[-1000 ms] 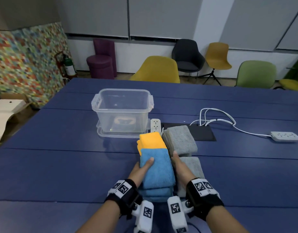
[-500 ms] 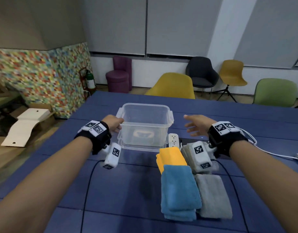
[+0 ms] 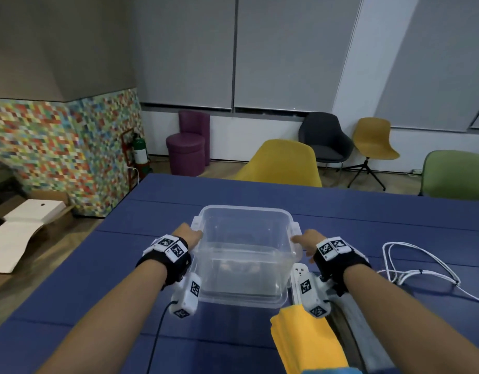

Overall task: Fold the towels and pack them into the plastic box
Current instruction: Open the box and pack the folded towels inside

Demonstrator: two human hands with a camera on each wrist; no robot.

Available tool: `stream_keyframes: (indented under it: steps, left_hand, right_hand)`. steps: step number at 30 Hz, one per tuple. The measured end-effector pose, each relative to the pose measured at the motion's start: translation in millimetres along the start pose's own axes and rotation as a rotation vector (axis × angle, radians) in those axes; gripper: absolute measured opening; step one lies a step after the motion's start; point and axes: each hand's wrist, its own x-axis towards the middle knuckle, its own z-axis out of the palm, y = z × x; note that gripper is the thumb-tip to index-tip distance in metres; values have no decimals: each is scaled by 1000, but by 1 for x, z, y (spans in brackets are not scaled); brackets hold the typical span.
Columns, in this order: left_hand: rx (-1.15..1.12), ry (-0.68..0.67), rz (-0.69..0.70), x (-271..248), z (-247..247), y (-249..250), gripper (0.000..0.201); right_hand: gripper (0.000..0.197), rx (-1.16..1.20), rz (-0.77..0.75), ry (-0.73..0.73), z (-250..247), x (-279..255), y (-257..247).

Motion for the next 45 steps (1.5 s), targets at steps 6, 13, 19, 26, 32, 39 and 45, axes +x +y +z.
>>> stream_keyframes:
  steps: [6,13,19,26,32,39,45]
  left_hand:
    - [-94,56,22,22,25,-16,30]
    - [-204,184,191,-36,-23,3,33]
    - [-327,183,345,-158,-52,22,5]
    - [-642,121,423,-323,-13,-17,29]
    - [-663,78,571,-452,1,-59,43]
    - [-616,-35,464,-472,62,-95,47]
    - [-716,-26,233,-455,104,-121,71]
  right_hand:
    - [26,121,-44,99,21,22,11]
    - [30,242,-298,209,-29,-52,8]
    - [22,425,-394,242,-80,-174,46]
    - [25,462,-447,316,-83,-312,139]
    - [35,493,-495,274,-88,-412,210]
    - [38,411,-350,205,-50,-426,283]
    - [40,392,-204,156,-15,-417,321]
